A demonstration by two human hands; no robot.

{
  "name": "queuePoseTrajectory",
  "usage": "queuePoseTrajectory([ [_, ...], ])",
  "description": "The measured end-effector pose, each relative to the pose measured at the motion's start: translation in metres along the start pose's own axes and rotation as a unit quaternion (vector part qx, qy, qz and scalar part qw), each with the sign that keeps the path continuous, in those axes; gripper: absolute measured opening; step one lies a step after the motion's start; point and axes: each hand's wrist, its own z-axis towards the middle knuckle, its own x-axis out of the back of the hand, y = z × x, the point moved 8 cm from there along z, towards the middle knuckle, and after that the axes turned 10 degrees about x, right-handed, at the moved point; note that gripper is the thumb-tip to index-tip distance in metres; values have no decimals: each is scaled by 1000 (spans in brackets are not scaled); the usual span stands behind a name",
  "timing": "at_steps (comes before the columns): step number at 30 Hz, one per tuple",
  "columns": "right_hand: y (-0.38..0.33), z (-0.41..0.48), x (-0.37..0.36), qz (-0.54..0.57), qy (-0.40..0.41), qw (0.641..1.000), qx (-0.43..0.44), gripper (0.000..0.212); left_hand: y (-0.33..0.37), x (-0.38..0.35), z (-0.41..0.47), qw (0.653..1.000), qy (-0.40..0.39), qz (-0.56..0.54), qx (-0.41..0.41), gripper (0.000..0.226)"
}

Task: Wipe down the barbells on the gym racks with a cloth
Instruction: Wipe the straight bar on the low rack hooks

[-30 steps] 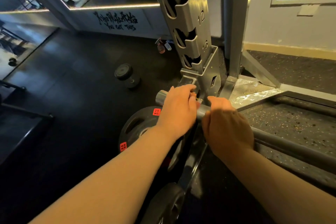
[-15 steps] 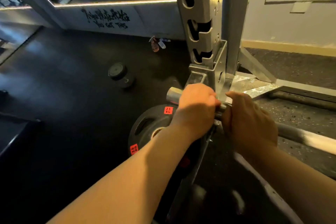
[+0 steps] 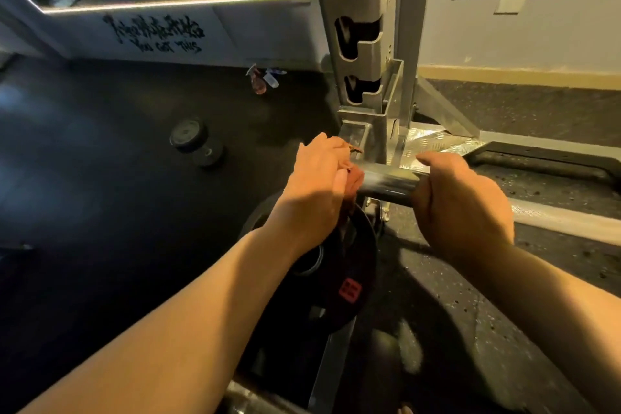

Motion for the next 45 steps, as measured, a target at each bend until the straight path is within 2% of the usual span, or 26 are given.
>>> queuePoseTrajectory([
  [2,2,-2,0,-8,3,1000,-13,49,2,2,-8,997,-23,19,-76,40],
  [3,3,-2,0,-11,5,1000,-16,46,-3,5,-3,998,-27,2,-53,36],
  [6,5,0,1,-11,11,1000,-12,44,-14,10,28,994,-3,-76,84,23],
  [9,7,-1,-3,-11,16,1000,-9,43,10,-8,35,994,5,18,111,11],
  [11,7,-3,-5,-3,16,1000,-13,34,42,-26,22,998,7,66,16,7],
  [14,6,-5,-3,8,15,1000,-5,18,68,-28,3,993,-21,17,-118,12],
  [17,6,-5,-1,0,17,1000,-5,25,52,-11,4,985,-61,68,-146,34],
  [19,7,-5,-3,-8,14,1000,-10,36,24,-3,11,994,-54,62,-68,55],
  [21,5,-5,-4,-21,12,1000,-8,38,-5,5,16,993,-13,-61,103,63],
  [23,4,-4,-3,-34,17,999,-6,34,-8,-3,18,966,17,-110,233,49],
  [24,4,-4,-3,-38,18,999,-6,30,2,-10,21,968,22,-63,242,38],
  [25,4,-4,-3,-39,19,999,-5,25,17,-19,24,978,20,2,206,29],
  [27,5,-3,-5,-28,16,999,0,16,56,-33,22,995,15,69,73,21],
  [30,4,-4,-6,-43,7,999,22,14,75,-34,5,992,-30,35,-115,20],
  [32,1,-4,-5,-61,4,997,39,13,59,-20,0,986,-9,69,-154,28],
  [33,0,-3,-5,-74,0,996,42,15,42,-15,4,991,-7,62,-114,32],
  [34,1,-2,-4,-92,-13,995,39,17,25,-9,10,999,-3,14,-39,31],
  [36,2,-5,-1,-136,-43,989,40,27,1,-3,18,990,42,-86,104,21],
  [39,7,-16,11,-159,-32,986,40,36,-1,-12,21,966,86,-77,232,24],
  [41,18,-23,6,-123,-79,989,16,49,15,-20,23,967,73,-19,242,25],
  [43,27,-27,-6,-110,-153,982,6,67,42,-30,24,983,40,30,177,21],
  [45,29,-28,-10,-98,-171,980,-1,75,69,-38,19,995,-14,33,90,20],
])
